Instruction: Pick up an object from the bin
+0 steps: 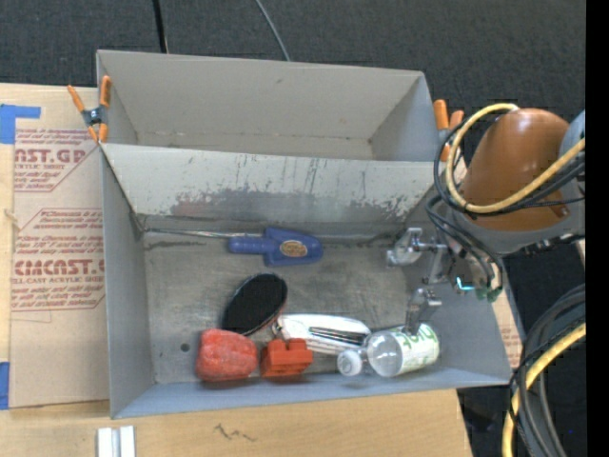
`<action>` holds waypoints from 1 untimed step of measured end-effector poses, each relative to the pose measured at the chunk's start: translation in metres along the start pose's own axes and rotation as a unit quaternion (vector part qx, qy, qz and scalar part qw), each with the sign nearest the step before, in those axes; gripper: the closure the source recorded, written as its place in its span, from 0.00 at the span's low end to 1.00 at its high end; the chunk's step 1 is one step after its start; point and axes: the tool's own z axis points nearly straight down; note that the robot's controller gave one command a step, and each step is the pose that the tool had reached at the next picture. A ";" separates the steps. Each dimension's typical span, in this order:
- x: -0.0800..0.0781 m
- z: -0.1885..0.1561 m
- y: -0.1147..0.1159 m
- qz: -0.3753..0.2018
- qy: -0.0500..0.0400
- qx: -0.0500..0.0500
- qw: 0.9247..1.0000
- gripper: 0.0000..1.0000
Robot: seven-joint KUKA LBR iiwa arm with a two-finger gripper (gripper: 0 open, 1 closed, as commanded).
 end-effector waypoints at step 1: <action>-0.002 -0.004 0.000 -0.001 -0.004 0.001 1.000 0.00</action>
Offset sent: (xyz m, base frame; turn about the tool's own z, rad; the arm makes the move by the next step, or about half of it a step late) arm -0.0260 -0.0227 -0.0616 -0.2210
